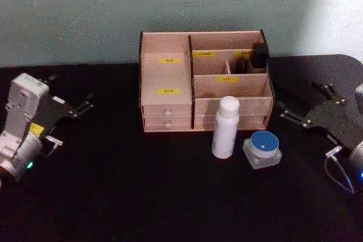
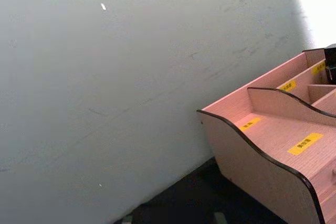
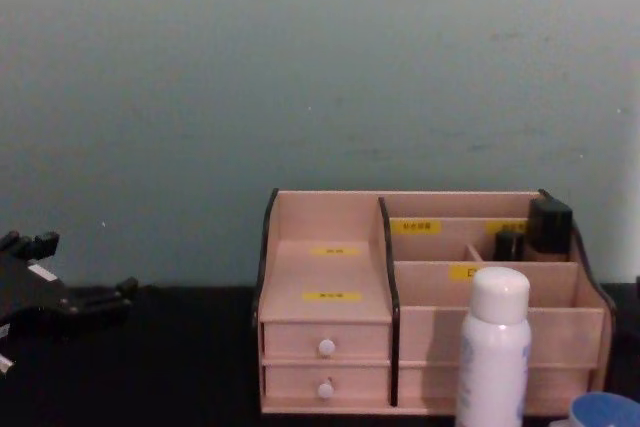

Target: Pick up the facial cleanser and watermelon frost from the table and place them into the tiered storage box.

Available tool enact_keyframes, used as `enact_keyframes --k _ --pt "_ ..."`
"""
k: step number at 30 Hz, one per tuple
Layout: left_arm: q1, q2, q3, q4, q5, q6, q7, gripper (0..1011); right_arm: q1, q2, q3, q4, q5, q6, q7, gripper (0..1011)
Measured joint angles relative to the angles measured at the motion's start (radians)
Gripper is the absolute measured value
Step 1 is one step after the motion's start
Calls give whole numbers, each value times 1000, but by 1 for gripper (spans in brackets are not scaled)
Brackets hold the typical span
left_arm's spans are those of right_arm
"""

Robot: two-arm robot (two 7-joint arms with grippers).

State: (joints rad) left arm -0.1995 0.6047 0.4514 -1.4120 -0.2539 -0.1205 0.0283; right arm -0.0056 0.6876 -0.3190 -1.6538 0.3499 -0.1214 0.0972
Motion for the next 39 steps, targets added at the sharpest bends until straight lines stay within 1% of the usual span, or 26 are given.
enact_keyframes --k 2,4,5,11,13,17,26,27,38,39 --pt "0 0 0 0 0 0 0 1001 -11 3 0 -10 4 -1 14 1000" --pt "0 0 0 0 0 0 0 1001 -26 8 -2 -25 5 -6 43 1000" --pt "0 0 0 0 0 0 0 1001 -26 8 -2 -25 5 -6 43 1000" --pt "0 0 0 0 0 0 0 1001 -36 11 -18 -37 5 -20 113 1000" --pt "0 0 0 0 0 0 0 1001 -38 8 -25 -38 5 -23 135 1000" --pt "0 0 0 0 0 0 0 1002 -37 -4 -37 -35 -3 -26 160 1000" --pt "0 0 0 0 0 0 0 1001 -6 -57 -61 8 -14 -17 201 1000" --pt "0 0 0 0 0 0 0 1001 4 -72 -66 24 -15 -10 213 1000" --pt "0 0 0 0 0 0 0 1001 72 -136 -84 102 -30 32 259 1000" --pt "0 0 0 0 0 0 0 1001 72 -136 -84 102 -30 32 259 1000"
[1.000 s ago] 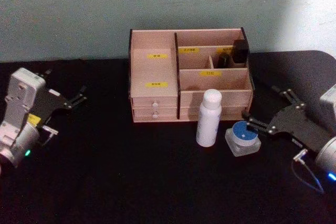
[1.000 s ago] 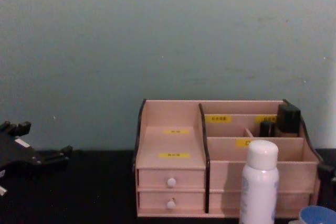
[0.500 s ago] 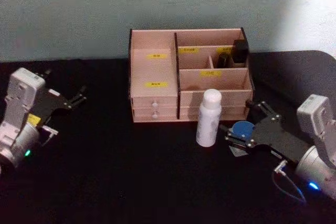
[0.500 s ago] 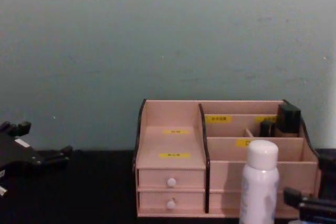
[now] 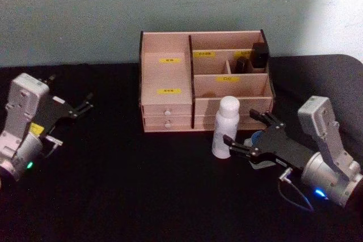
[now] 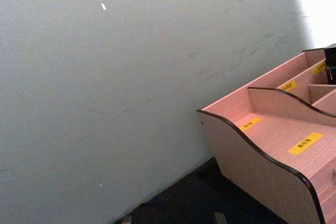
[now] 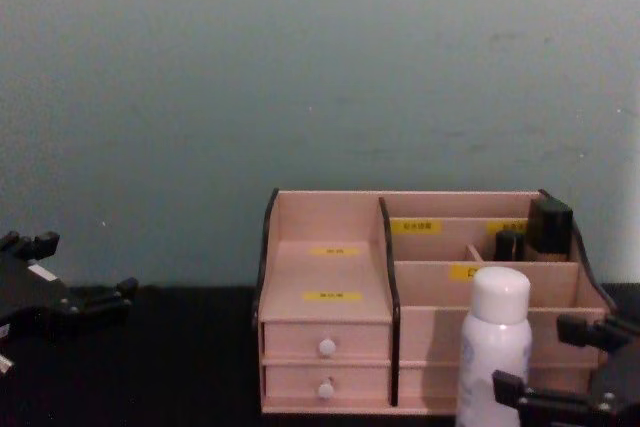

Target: Pick up the facial cleanser and watermelon frost from the table and place them into the tiered storage box.

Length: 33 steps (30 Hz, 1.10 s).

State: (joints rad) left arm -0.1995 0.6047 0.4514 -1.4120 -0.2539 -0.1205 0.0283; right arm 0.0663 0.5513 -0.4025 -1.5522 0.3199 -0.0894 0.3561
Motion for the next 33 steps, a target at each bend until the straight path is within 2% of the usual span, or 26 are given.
enact_keyframes --k 8,18,27,33 --pt "0 0 0 0 0 0 0 1001 45 -51 -4 48 -11 33 27 1000" --pt "0 0 0 0 0 0 0 1001 73 -94 0 85 -29 52 46 1000" --pt "0 0 0 0 0 0 0 1001 84 -120 17 110 -38 69 58 1000" --pt "0 0 0 0 0 0 0 1001 84 -119 16 109 -38 69 58 1000"
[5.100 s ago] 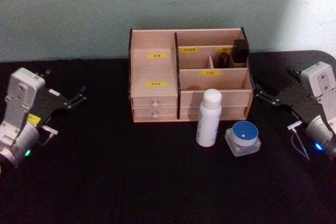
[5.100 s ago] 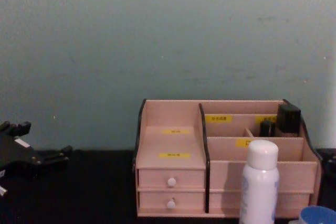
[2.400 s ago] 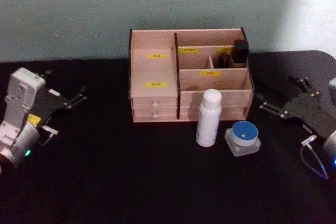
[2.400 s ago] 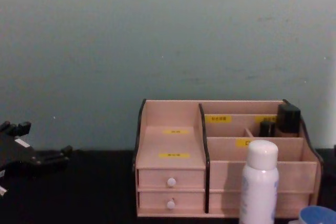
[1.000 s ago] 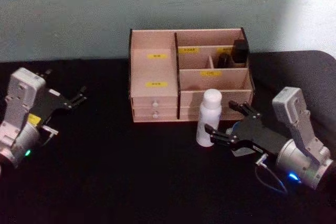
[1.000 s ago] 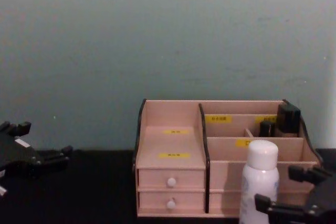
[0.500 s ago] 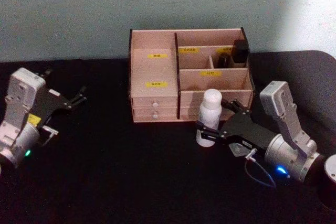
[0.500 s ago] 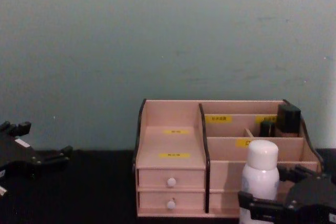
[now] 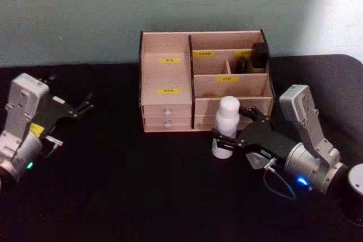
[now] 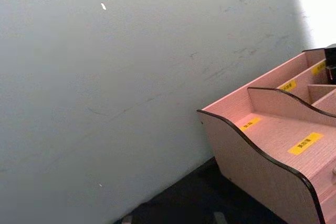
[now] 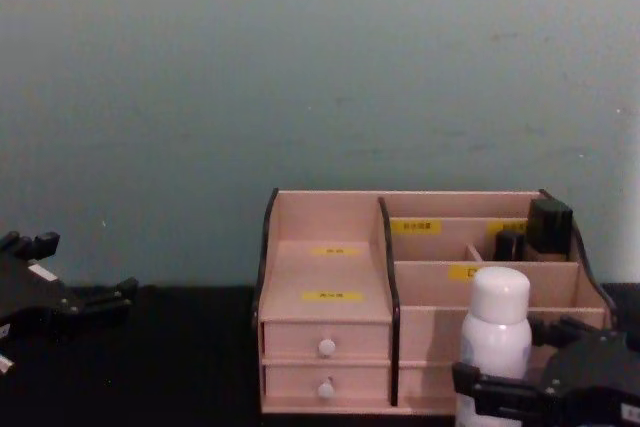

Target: Pick up the facial cleanser and watermelon frost from the table and place them into the tiered storage box.

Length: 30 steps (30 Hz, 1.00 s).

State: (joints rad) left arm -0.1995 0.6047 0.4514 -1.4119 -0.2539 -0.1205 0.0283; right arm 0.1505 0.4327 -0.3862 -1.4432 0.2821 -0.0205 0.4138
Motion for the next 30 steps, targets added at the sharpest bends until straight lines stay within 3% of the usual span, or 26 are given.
enact_keyframes --k 10,15,22,30 --pt "0 0 0 0 0 0 0 1001 0 2 -1 -2 0 -1 -1 978" --pt "0 0 0 0 0 0 0 1001 -1 2 -2 -2 0 -2 -1 883" --pt "0 0 0 0 0 0 0 1001 -1 3 -3 -3 0 -2 -2 643" --pt "0 0 0 0 0 0 0 1001 -1 3 -3 -3 1 -3 -2 604"
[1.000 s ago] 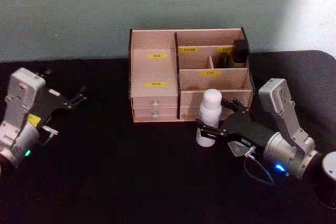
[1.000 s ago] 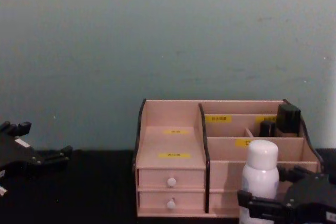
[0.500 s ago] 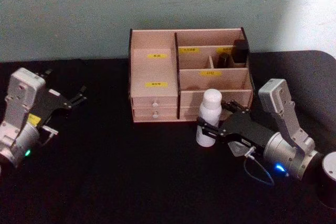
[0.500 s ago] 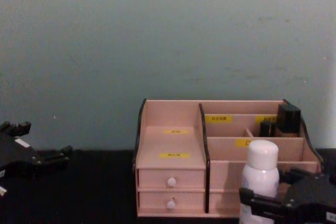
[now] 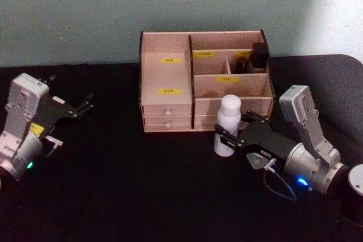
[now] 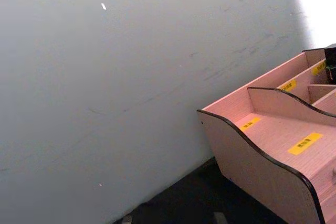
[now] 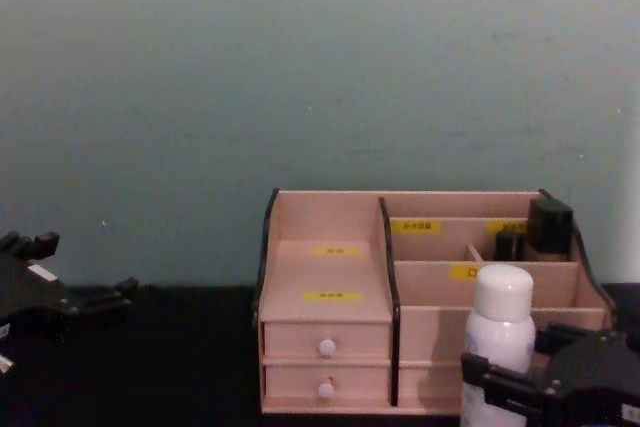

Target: Pick up the facial cleanser and watermelon frost from the table and place them into the tiered storage box.

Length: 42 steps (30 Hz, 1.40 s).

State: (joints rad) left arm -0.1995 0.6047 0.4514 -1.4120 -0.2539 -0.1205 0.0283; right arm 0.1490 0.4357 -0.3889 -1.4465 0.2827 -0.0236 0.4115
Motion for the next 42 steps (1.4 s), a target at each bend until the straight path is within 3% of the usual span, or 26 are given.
enact_keyframes --k 8,12,17,21,32,42 --pt "0 0 0 0 0 0 0 1001 0 0 0 0 0 0 0 604" --pt "0 0 0 0 0 0 0 1001 -2 6 4 -7 9 1 28 604" --pt "0 0 0 0 0 0 0 1001 -5 24 12 -40 56 28 84 604" --pt "0 0 0 0 0 0 0 1001 -7 35 20 -74 81 46 90 604" --pt "0 0 0 0 0 0 0 1001 27 31 56 -137 142 61 61 604" --pt "0 0 0 0 0 0 0 1001 100 -7 59 -98 112 25 5 604"
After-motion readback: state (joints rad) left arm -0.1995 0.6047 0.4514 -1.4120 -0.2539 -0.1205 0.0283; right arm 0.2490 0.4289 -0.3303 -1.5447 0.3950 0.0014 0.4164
